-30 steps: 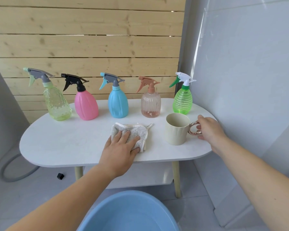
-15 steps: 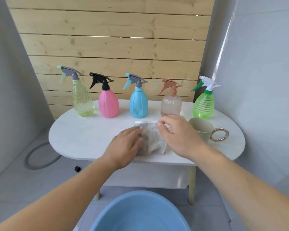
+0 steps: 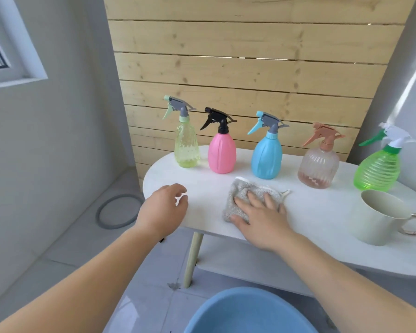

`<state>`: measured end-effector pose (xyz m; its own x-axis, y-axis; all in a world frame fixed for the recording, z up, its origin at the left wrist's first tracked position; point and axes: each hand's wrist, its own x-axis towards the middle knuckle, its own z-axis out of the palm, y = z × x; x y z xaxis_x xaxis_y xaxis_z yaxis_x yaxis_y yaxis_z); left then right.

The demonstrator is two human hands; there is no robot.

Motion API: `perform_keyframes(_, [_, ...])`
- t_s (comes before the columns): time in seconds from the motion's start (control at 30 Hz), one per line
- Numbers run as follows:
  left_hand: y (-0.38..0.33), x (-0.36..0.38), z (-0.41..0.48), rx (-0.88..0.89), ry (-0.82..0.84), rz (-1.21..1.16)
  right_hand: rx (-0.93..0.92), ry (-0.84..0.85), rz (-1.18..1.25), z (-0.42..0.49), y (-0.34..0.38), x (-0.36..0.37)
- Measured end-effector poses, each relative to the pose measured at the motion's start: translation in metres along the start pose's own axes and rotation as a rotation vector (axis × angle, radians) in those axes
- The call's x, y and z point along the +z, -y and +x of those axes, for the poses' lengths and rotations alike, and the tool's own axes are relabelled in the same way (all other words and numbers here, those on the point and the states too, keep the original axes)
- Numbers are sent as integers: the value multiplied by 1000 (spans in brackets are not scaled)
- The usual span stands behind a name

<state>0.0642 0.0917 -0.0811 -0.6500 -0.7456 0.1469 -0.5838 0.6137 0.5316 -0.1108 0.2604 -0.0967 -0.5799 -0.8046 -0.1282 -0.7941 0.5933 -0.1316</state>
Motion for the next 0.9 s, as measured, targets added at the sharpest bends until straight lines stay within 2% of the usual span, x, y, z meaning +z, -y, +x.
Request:
perform_keyframes(0.17, [25, -19, 9, -123, -30, -49, -156, -14, 16, 23, 89, 10])
perform_keyframes(0.3, [39, -26, 15, -184, 0, -172, -203, -26, 3, 44, 131, 11])
perform_keyframes(0.5, [48, -20, 16, -158, 50, -136, -265, -35, 138, 46, 104, 7])
perform_keyframes(0.6, [46, -18, 16, -132, 39, -168, -291, -20, 94, 37, 89, 10])
perform_keyframes(0.9, [48, -10, 24, -174, -32, -286, -234, -69, 66, 52, 123, 23])
